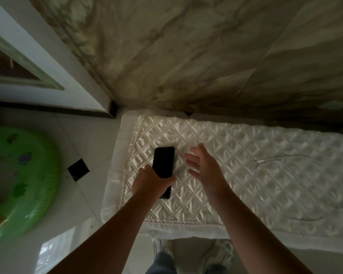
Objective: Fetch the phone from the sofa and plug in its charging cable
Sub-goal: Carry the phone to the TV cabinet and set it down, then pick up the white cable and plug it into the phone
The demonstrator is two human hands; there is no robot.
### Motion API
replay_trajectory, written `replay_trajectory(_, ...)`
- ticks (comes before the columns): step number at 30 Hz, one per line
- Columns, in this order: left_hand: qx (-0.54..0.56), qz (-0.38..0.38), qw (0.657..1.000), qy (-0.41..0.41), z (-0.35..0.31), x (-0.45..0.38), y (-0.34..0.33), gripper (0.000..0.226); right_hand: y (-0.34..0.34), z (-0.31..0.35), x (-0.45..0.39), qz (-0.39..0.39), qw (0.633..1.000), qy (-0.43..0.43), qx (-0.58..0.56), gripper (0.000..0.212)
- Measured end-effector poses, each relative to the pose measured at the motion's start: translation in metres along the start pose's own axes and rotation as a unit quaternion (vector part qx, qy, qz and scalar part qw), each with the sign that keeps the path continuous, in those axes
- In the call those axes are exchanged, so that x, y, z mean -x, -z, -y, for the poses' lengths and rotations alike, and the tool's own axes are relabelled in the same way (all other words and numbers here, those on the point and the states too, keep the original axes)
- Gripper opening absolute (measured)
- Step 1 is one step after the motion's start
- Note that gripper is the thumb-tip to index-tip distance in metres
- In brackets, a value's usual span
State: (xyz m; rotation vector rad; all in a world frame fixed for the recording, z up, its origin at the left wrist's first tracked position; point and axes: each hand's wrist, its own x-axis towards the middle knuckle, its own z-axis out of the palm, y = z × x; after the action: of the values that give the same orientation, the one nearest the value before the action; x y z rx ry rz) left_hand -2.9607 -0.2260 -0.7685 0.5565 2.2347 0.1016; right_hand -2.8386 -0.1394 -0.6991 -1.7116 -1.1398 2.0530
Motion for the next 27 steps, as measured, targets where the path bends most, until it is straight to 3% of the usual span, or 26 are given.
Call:
replay_trajectory(5, -0.107, -0.074, 0.991, -0.032, 0.004, -0.006, -0.01, 0.089, 0.001, -0.001, -0.009, -0.001, 1.0, 0.008, -0.001, 0.061)
replay_trajectory(9, -0.123, -0.101, 0.987, -0.033, 0.006, -0.011, -0.017, 0.09, -0.002, 0.003, -0.013, 0.01, 1.0, 0.003, 0.002, 0.06)
replay_trajectory(19, -0.144, -0.135, 0.979, -0.041, 0.009, -0.008, -0.026, 0.089, -0.005, -0.001, -0.017, 0.025, 1.0, -0.007, 0.012, 0.06)
replay_trajectory(27, -0.136, -0.116, 0.983, -0.036, 0.004, -0.004, -0.023, 0.081, 0.007, 0.0, -0.018, 0.031, 0.999, 0.014, 0.035, 0.056)
